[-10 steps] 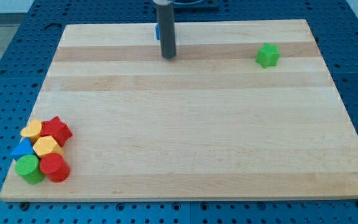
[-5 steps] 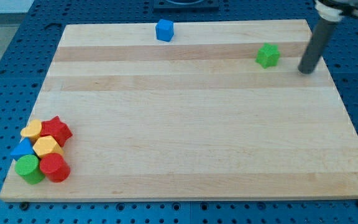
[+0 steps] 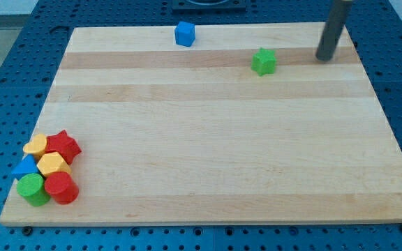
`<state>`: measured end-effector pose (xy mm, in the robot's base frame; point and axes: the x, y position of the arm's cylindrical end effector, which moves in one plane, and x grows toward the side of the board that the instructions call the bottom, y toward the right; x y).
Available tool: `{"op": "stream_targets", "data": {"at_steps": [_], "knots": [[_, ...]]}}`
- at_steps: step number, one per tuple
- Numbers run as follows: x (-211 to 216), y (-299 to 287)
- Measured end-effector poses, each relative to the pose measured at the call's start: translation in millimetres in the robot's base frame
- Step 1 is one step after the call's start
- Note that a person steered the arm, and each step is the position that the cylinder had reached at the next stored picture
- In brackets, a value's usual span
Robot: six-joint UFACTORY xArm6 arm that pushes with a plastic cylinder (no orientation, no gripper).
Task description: Push the green star to the right side of the blue cube
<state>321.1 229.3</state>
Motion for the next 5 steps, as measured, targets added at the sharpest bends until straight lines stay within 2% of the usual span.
{"op": "stream_targets", "data": {"at_steps": [1,2,4,5], "knots": [[24,-35],[17,-120],[-67,-195],[-82,-207]]}}
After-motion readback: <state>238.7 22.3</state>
